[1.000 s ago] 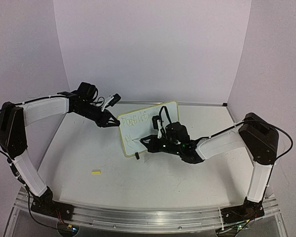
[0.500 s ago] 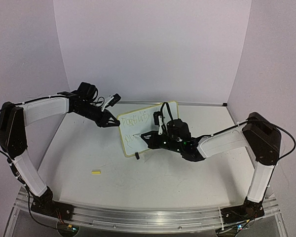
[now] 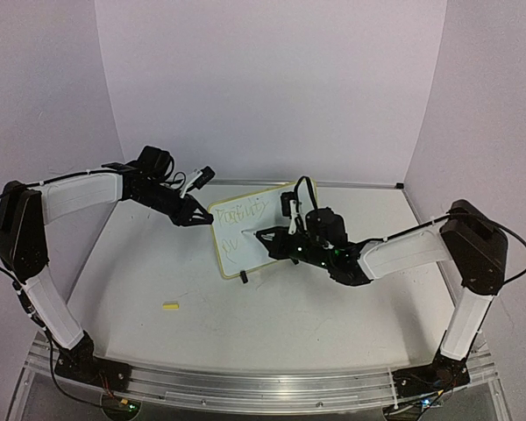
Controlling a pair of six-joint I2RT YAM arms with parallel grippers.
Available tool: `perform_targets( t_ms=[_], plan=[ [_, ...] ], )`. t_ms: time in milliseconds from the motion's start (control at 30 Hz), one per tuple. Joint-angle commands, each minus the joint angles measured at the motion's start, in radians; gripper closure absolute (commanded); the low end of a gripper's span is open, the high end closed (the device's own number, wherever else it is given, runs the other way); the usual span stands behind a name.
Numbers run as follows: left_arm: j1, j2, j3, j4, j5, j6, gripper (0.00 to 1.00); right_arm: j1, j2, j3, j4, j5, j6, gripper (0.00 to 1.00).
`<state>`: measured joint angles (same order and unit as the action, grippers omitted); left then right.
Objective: Write a sentence on the whiteboard
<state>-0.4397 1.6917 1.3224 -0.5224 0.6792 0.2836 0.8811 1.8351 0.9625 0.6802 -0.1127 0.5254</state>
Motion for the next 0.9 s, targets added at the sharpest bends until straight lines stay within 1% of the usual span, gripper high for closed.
perform_targets(
  t_ms=[0,367,867],
  plan=[
    [-0.021,0.028,0.011,-0.079,-0.044,0.020,1.00,-0.002,0.005,-0.002,0.038,0.005,0.007,1.00],
    [-0.021,0.031,0.012,-0.079,-0.044,0.021,1.00,-0.002,0.055,0.025,0.029,-0.009,0.021,1.00],
    [-0.021,0.034,0.012,-0.079,-0.044,0.021,1.00,-0.009,0.015,-0.024,0.004,0.082,0.049,1.00]
  ],
)
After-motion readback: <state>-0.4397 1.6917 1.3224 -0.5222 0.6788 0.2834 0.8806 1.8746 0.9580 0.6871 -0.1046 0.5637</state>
